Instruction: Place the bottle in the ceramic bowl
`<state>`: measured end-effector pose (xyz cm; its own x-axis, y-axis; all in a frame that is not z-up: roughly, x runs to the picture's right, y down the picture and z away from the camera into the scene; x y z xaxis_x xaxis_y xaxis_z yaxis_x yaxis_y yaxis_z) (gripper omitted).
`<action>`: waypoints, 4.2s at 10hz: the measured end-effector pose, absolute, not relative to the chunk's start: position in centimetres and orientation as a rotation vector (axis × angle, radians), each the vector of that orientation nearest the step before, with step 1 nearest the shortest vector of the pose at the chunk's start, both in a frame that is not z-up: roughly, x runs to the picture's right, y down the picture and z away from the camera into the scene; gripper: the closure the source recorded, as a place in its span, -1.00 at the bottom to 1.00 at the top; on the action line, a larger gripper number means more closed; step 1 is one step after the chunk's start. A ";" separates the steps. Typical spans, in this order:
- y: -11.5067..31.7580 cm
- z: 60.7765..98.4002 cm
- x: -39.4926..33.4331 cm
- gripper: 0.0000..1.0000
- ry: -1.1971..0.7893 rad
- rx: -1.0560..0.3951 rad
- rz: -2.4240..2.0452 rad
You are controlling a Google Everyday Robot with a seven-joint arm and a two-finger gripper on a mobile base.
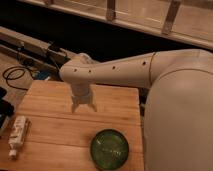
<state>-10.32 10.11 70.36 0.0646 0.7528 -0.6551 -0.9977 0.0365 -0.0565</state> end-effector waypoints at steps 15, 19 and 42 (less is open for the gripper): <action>9.1 70.2 -10.9 -0.30 0.459 -0.535 1.423; 5.2 70.3 -17.2 -0.30 0.185 -0.391 1.320; 2.8 75.7 -37.3 -0.30 0.055 -0.672 1.130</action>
<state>-37.32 2.85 75.65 0.4469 0.8153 -0.3682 -0.8471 0.2532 -0.4673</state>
